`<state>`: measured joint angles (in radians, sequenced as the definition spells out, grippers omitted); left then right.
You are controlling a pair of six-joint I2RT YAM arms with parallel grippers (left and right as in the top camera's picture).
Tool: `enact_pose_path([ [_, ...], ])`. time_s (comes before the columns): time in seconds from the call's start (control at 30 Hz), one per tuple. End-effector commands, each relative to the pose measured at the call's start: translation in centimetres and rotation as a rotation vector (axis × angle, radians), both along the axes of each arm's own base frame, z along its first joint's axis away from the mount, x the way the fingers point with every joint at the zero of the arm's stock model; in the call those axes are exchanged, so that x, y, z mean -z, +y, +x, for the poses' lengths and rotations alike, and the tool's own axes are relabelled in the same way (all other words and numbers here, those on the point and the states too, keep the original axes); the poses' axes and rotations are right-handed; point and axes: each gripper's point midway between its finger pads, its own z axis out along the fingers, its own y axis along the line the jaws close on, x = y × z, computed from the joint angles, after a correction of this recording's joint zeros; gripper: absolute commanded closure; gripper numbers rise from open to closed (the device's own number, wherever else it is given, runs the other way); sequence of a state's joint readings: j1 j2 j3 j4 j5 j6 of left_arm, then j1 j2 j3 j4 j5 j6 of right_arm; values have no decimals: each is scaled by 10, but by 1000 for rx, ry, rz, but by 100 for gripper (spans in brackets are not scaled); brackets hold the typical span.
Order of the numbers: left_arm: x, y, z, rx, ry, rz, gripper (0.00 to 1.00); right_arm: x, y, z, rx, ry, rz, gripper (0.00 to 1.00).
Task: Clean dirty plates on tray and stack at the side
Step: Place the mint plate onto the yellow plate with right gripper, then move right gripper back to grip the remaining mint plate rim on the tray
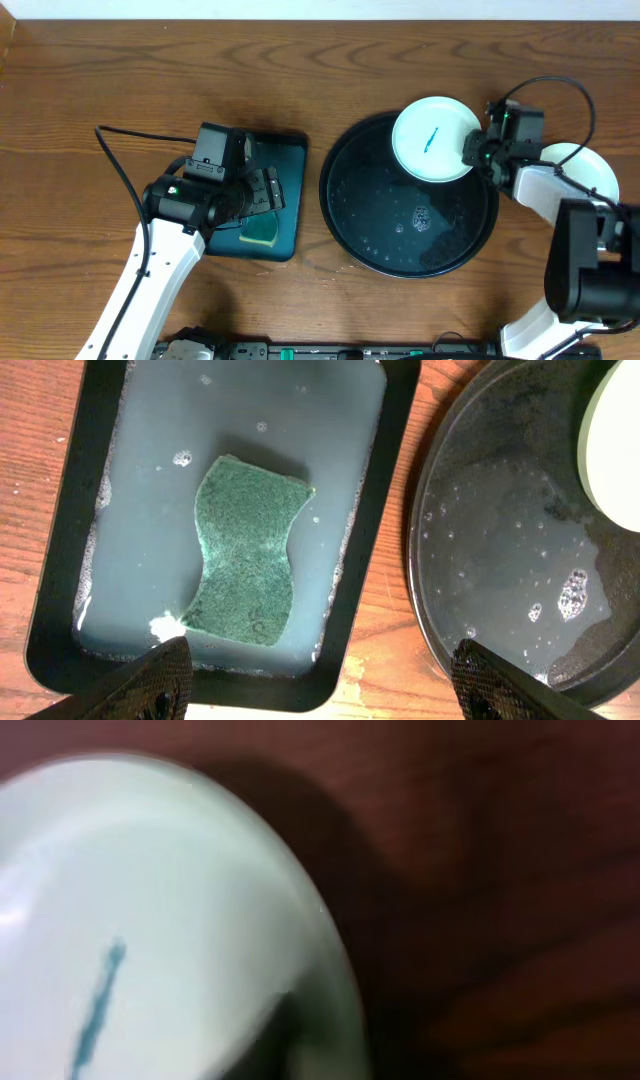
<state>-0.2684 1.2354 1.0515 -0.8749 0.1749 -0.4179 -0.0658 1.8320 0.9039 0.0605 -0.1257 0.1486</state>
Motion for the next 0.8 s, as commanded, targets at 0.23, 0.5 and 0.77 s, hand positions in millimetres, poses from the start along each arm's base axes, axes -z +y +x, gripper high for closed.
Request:
enact_pose_path([
  [0.23,-7,1,4,-1,-19,0,17,-38,12,-31,2,55,51,99],
  [0.5,-7,1,4,-1,-19,0,17,-71,53,-78,-106,129,80,99],
  [0.77,-7,1,4,0,-19,0,17,-21,83,-125,-142,356,45,99],
])
